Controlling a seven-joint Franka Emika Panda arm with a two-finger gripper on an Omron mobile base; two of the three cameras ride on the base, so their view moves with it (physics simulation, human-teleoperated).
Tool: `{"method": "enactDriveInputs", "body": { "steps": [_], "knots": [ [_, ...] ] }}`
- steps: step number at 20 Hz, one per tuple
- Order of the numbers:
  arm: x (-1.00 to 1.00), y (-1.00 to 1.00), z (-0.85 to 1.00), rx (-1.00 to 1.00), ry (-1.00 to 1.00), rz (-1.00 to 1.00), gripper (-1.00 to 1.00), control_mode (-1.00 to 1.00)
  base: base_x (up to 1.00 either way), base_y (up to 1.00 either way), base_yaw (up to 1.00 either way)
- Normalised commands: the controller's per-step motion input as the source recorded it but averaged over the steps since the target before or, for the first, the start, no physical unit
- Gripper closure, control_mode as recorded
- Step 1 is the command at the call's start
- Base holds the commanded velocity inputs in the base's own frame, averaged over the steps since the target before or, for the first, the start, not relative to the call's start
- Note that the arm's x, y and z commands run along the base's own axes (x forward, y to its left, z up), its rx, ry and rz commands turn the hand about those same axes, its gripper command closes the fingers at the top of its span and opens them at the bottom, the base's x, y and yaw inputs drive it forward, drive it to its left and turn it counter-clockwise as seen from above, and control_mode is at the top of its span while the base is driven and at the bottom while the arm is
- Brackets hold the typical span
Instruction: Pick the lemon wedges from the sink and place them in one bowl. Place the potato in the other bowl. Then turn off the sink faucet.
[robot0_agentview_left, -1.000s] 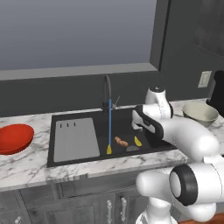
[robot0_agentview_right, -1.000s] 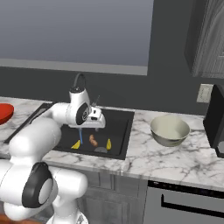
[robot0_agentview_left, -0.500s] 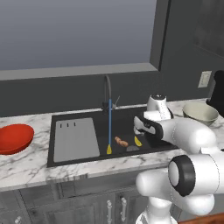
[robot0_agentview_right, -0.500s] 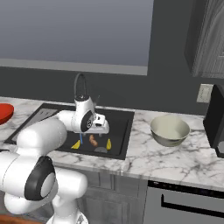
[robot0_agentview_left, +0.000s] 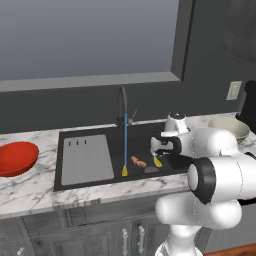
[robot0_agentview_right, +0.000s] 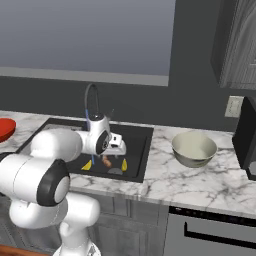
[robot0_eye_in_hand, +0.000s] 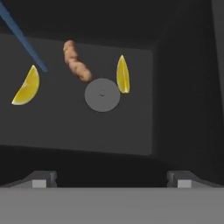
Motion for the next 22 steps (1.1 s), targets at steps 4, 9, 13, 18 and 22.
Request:
{"method": "enactDriveInputs", "body": {
  "steps": [4, 9, 13, 18, 22],
  "knots": [
    [0.17, -0.12, -0.23, 0.0, 0.0, 0.0, -1.0, -1.0, 0.0, 0.0, 0.0],
    [0.23, -0.06, -0.21, 0.0, 0.0, 0.0, -1.0, -1.0, 0.0, 0.0, 0.0],
    [0.26, 0.0, -0.19, 0.0, 0.0, 0.0, -1.0, -1.0, 0.0, 0.0, 0.0],
    [0.28, 0.0, -0.18, 0.0, 0.0, 0.0, -1.0, -1.0, 0.0, 0.0, 0.0],
    [0.31, 0.0, -0.21, 0.0, 0.0, 0.0, -1.0, -1.0, 0.0, 0.0, 0.0]
  ]
}}
